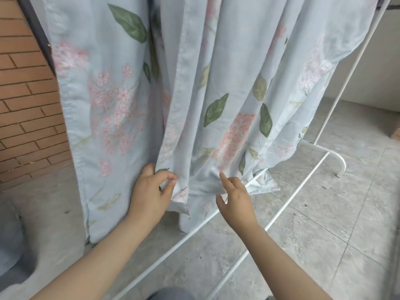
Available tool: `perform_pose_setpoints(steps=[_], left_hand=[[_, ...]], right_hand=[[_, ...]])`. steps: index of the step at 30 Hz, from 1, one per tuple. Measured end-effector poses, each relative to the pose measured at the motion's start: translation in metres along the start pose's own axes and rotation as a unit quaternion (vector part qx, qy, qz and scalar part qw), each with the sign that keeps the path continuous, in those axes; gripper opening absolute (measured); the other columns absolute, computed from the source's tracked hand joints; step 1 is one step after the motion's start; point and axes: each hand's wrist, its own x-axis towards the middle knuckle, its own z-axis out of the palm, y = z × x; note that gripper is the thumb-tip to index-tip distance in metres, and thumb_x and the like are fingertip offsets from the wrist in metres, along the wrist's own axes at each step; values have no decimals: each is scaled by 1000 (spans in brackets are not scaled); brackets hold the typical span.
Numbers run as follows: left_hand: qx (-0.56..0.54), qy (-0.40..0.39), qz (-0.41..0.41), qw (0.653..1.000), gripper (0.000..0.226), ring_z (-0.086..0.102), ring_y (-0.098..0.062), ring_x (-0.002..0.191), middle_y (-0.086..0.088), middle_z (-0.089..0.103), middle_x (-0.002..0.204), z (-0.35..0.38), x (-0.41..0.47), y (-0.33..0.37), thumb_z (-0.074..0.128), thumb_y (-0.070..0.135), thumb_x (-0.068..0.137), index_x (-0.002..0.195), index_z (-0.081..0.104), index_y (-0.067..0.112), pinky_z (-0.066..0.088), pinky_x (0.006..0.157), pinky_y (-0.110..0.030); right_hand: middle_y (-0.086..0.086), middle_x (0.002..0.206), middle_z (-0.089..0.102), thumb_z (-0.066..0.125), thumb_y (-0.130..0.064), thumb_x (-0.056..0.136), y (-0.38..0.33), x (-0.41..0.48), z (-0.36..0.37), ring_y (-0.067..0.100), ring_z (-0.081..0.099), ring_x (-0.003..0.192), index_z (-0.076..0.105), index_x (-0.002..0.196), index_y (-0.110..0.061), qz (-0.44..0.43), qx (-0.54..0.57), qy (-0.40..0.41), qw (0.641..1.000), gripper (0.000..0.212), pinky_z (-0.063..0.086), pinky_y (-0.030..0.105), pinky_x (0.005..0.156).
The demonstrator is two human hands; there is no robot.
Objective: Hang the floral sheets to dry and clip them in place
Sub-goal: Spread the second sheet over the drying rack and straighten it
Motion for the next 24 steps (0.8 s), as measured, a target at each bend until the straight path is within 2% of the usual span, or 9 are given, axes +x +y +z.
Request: perform_pose_setpoints(steps=[2,5,9,11,13,15,19,21,24], left_hand=[[-18,-18,-7,1000,16,52,-3,69,4,58,101,2,-13,6,66,10,85,94,73,21,39,65,-12],[-40,-46,14,998,20,51,-3,65,0,62,99,6,-32,14,64,9,86,100,72,21,37,64,-16],[-71,-71,42,994,22,53,-5,66,2,59,92,4,-53,27,61,9,87,102,72,21,38,64,-5],[-93,-77,52,991,20,55,-4,69,5,53,90,-2,-64,31,61,10,88,101,72,21,42,68,-8],[-117,-70,81,987,14,59,-10,74,3,53,95,-12,-75,34,62,12,87,97,71,18,50,74,-24],[-128,-36,120,984,12,62,-12,74,4,55,104,-27,-86,37,63,18,84,92,70,14,53,74,-33],[-39,142,214,966,9,54,-8,72,-2,63,98,-72,-96,44,70,20,82,84,72,11,47,64,-20],[27,236,253,938,10,56,-21,80,-6,61,94,-89,-95,45,76,15,78,85,73,9,42,73,-21],[42,278,237,930,22,53,-28,99,-8,56,108,-101,-89,44,79,14,75,94,70,7,31,96,-17]], right_hand=[[-5,114,51,60,-20,91,-10,-17,-12,11,53,103,41,145,-19,24,47,3,999,57,44,19,85],[-6,119,57,62,-28,91,-24,-44,-24,6,55,109,49,140,-19,60,90,8,994,51,40,14,88],[-10,122,58,64,-33,89,-45,-75,-34,-2,51,111,49,139,-23,79,104,-11,991,53,35,5,88],[-13,128,57,63,-34,88,-56,-87,-39,-5,49,115,48,139,-27,71,121,-26,990,54,38,8,95],[-19,131,55,62,-36,88,-64,-97,-45,-5,47,121,47,139,-35,54,140,-48,988,53,42,22,102],[-24,131,54,63,-36,88,-70,-104,-52,-5,46,124,46,139,-37,44,154,-59,985,54,42,29,104],[-24,139,48,70,-35,84,-85,-102,-65,-6,44,125,33,146,-39,45,166,-54,984,73,40,27,105],[-23,140,45,74,-35,82,-95,-97,-68,-5,43,127,25,149,-41,47,177,-56,982,83,39,24,105],[-21,143,44,76,-41,76,-107,-94,-68,-1,46,126,16,149,-47,42,184,-66,980,94,40,23,103]])
